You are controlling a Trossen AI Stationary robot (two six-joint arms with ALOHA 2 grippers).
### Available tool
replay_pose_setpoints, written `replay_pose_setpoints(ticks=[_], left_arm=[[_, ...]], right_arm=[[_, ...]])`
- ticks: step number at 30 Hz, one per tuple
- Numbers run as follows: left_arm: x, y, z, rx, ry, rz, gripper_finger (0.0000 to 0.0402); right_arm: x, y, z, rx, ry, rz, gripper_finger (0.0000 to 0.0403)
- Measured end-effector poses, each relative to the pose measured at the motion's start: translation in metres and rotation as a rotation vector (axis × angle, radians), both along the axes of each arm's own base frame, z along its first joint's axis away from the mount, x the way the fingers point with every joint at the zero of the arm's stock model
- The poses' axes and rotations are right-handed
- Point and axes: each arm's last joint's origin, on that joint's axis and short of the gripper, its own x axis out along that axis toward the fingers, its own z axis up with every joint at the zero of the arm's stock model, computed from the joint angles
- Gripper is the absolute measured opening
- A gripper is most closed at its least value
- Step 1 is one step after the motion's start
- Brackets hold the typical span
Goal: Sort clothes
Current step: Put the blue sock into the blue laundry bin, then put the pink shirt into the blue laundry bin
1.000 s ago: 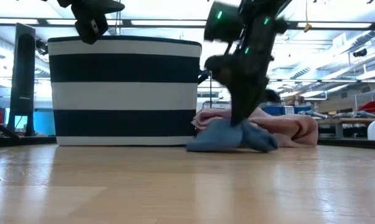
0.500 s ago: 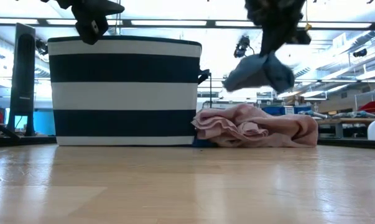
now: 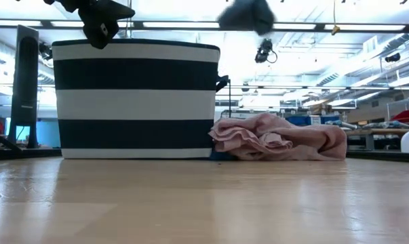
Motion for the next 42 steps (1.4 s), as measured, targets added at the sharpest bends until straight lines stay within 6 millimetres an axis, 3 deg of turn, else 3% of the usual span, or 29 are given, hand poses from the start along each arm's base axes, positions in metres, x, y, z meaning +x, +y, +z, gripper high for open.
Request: replay_pose_setpoints(ticks=[4, 9, 16, 21, 29, 36, 42], left_arm=[[0.0, 0.0, 0.0, 0.0, 0.0, 0.0, 0.0127], [0.0, 0.0, 0.001, 0.004, -0.012, -0.002, 0.0127], [0.0, 0.0, 0.001, 0.005, -0.017, -0.003, 0.0127], [0.0, 0.0, 0.001, 0.006, -0.016, -0.003, 0.0127], [0.0, 0.0, 0.001, 0.007, -0.015, -0.003, 0.0127], [0.0, 0.0, 0.001, 0.007, -0.015, -0.003, 0.0127], [0.0, 0.0, 0.001, 0.007, -0.015, -0.003, 0.0127]], right_arm=[[0.026, -0.011, 0.019, -0.082, -0.075, 0.036, 0.0], [0.065, -0.026, 0.029, -0.156, -0.121, 0.086, 0.0], [0.118, -0.053, 0.016, -0.204, -0.163, 0.132, 0.0002], [0.14, -0.075, -0.007, -0.21, -0.12, 0.128, 0.0016], [0.15, -0.1, -0.033, -0.134, -0.044, 0.122, 0.0086], [0.135, -0.107, -0.022, -0.133, -0.05, 0.092, 0.0147], [0.11, -0.102, -0.008, -0.114, 0.005, 0.089, 0.0162]])
